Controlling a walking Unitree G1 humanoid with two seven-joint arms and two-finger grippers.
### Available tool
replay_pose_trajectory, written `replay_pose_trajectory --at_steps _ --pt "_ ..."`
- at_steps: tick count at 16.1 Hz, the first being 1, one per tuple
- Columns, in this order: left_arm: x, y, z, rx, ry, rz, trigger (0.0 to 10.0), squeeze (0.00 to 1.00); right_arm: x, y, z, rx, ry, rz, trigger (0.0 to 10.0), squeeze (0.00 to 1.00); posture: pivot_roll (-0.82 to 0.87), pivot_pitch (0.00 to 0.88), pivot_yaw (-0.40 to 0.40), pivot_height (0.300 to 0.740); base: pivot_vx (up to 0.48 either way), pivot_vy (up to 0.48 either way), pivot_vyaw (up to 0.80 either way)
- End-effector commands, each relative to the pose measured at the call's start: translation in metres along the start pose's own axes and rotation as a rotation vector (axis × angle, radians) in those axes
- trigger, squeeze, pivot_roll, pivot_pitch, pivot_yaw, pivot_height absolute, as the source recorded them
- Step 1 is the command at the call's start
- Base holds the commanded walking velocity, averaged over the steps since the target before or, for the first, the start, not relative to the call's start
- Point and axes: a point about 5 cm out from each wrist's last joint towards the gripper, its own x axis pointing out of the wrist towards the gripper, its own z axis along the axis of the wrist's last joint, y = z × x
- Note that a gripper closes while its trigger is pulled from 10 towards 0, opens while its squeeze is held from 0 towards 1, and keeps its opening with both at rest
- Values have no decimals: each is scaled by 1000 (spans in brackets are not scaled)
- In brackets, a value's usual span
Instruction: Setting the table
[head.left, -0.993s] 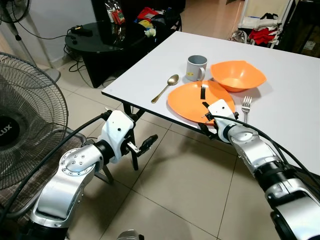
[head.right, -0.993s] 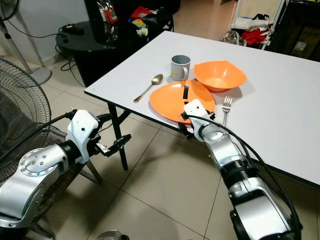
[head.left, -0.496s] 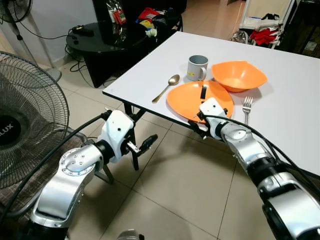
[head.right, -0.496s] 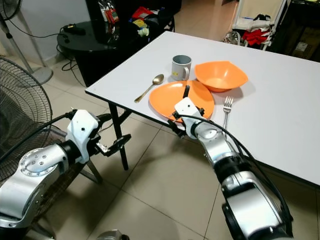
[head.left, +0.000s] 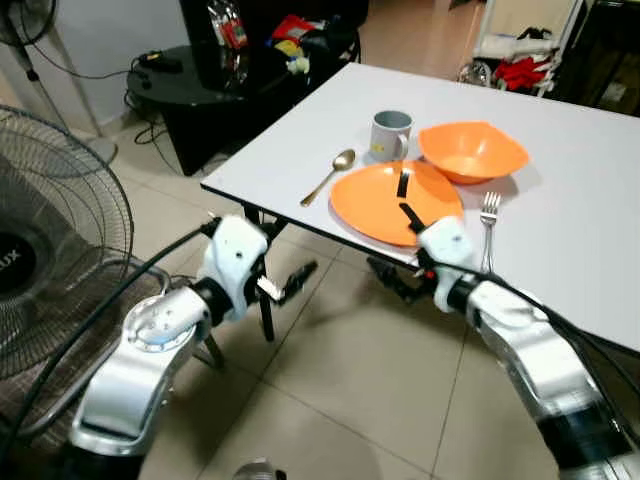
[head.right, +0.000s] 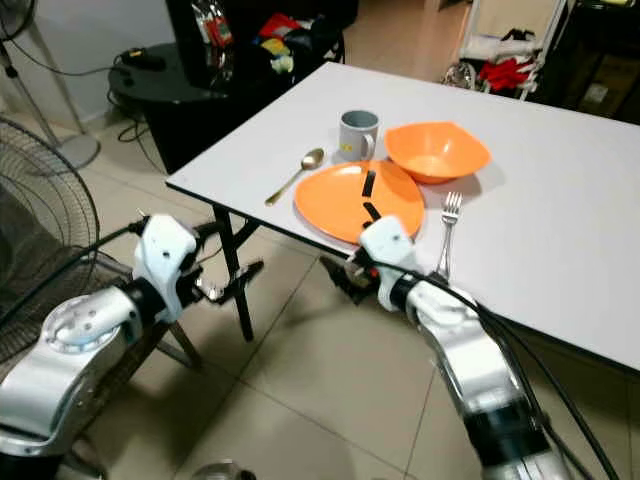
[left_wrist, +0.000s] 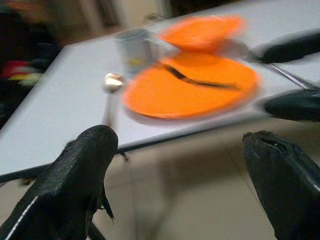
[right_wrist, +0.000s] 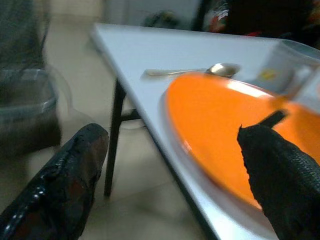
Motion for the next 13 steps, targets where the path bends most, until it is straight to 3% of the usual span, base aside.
replay_pose_trajectory --at_steps 1,2,3,5,7,11,13 --pt "-2 23 9 -24 -51 226 10000 0 -9 5 27 81 -136 -112 10000 502 71 0 31 740 0 0 0" --pt "-7 25 8 -45 -58 276 10000 0 -13 10 36 104 -185 -180 10000 918 61 0 38 740 0 0 800" --pt "-10 26 4 -70 -50 309 10000 0 -17 14 41 99 -212 -200 10000 1000 54 0 45 740 0 0 800" --pt "-9 30 1 -125 -59 425 10000 0 -25 19 47 54 -227 -219 10000 1000 47 0 48 740 0 0 800" --pt "-6 28 1 -108 -51 432 10000 0 -30 15 47 2 -250 -279 10000 1000 42 0 51 740 0 0 800" --pt "-10 27 -5 -97 3 469 10000 0 -37 13 41 -2 -229 -361 10000 1000 52 0 56 740 0 0 800" --pt "-17 27 1 -106 -59 483 10000 243 -41 14 32 87 -202 -374 10000 1000 82 0 32 740 0 0 800"
